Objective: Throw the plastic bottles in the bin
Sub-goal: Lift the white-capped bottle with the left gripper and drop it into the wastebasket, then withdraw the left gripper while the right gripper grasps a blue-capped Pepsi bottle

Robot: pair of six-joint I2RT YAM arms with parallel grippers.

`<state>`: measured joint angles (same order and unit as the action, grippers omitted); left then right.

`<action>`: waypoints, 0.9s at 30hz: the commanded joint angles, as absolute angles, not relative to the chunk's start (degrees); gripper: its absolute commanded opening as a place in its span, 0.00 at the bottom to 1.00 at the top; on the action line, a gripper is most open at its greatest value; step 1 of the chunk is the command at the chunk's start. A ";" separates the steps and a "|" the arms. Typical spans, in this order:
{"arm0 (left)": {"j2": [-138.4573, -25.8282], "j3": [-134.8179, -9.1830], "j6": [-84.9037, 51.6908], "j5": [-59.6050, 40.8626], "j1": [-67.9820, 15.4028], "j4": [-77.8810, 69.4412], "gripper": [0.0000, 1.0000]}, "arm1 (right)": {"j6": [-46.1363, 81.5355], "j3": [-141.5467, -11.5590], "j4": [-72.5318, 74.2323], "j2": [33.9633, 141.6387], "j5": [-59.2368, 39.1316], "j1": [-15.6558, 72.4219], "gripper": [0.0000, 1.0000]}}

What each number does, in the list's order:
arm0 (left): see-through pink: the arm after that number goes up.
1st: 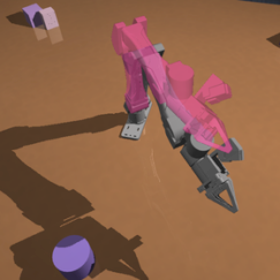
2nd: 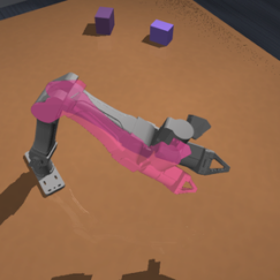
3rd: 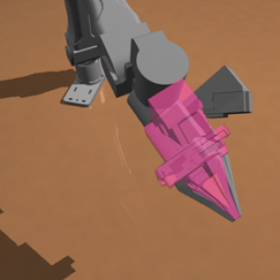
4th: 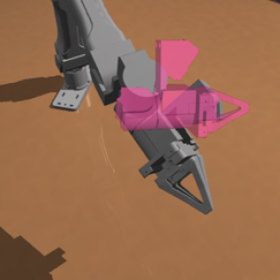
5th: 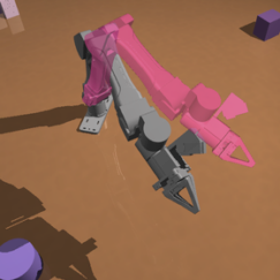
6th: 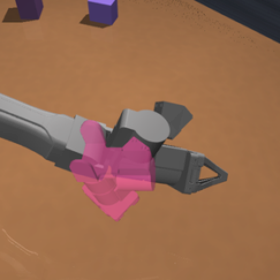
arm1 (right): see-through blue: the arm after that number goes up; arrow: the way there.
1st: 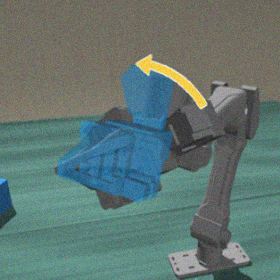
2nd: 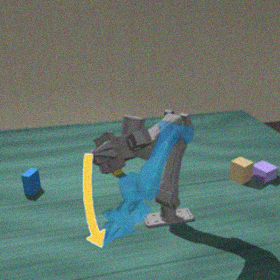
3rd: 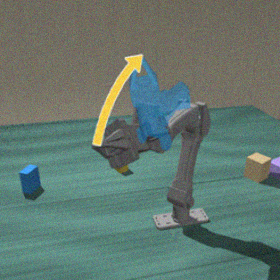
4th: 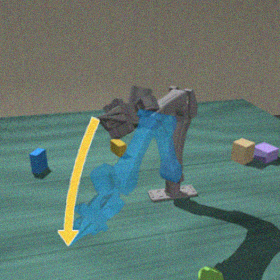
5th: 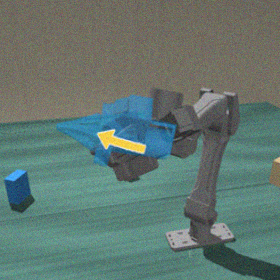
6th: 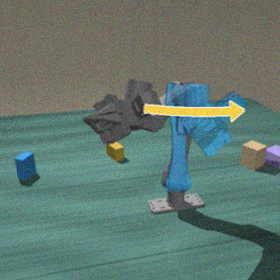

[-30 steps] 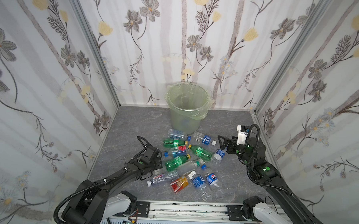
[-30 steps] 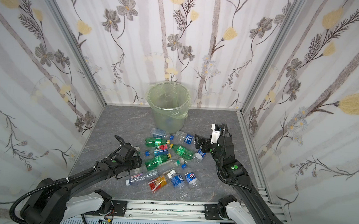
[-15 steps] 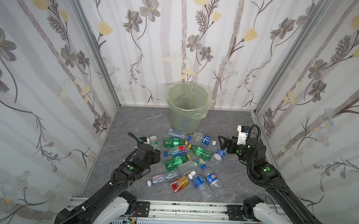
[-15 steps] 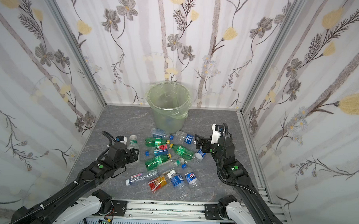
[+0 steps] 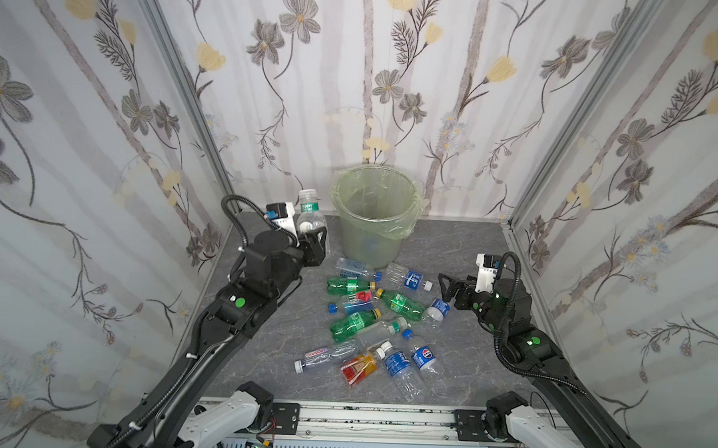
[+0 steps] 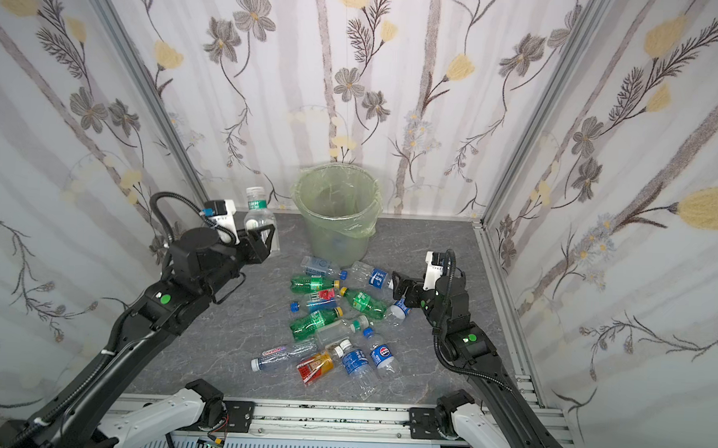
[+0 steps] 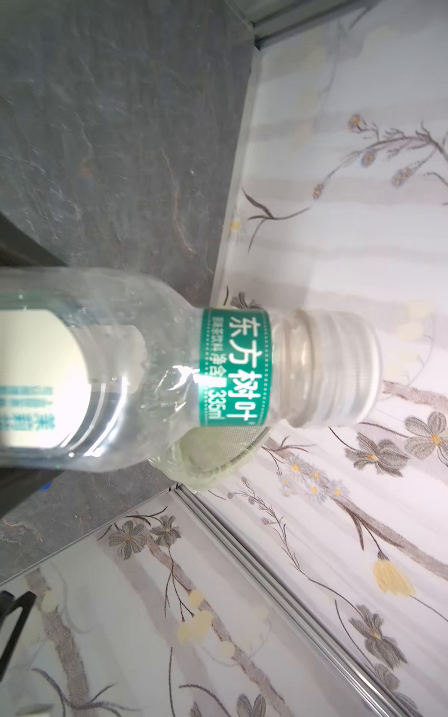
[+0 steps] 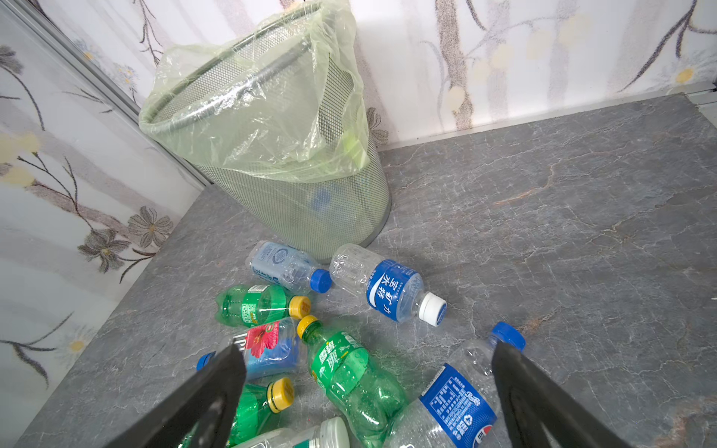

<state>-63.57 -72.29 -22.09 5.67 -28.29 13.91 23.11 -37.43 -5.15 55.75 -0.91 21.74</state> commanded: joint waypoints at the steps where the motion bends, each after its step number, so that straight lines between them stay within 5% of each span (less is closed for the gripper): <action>1: -76.18 -87.08 -18.29 0.59 -28.13 10.90 0.45 | 24.36 -37.07 -2.46 56.63 -0.66 21.78 1.00; 3: -86.86 -98.95 -16.93 -1.14 -28.05 11.47 0.54 | 25.21 -37.00 -1.98 56.93 -1.45 21.72 1.00; 5: -96.64 -110.81 -16.36 -2.99 -27.63 14.68 0.83 | 26.29 -36.83 -1.58 56.80 -1.94 21.88 1.00; 8: -108.53 -128.29 -15.94 -1.90 -27.16 26.83 1.00 | 27.02 -36.90 -1.81 55.87 -2.46 22.13 1.00; 27: -78.47 -86.26 -15.53 5.10 -27.06 27.04 1.00 | 30.14 -38.47 -14.21 62.10 4.12 19.24 0.96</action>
<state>-81.78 -90.32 -15.31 2.66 -27.11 28.58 27.83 -38.48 -12.23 60.62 2.07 20.45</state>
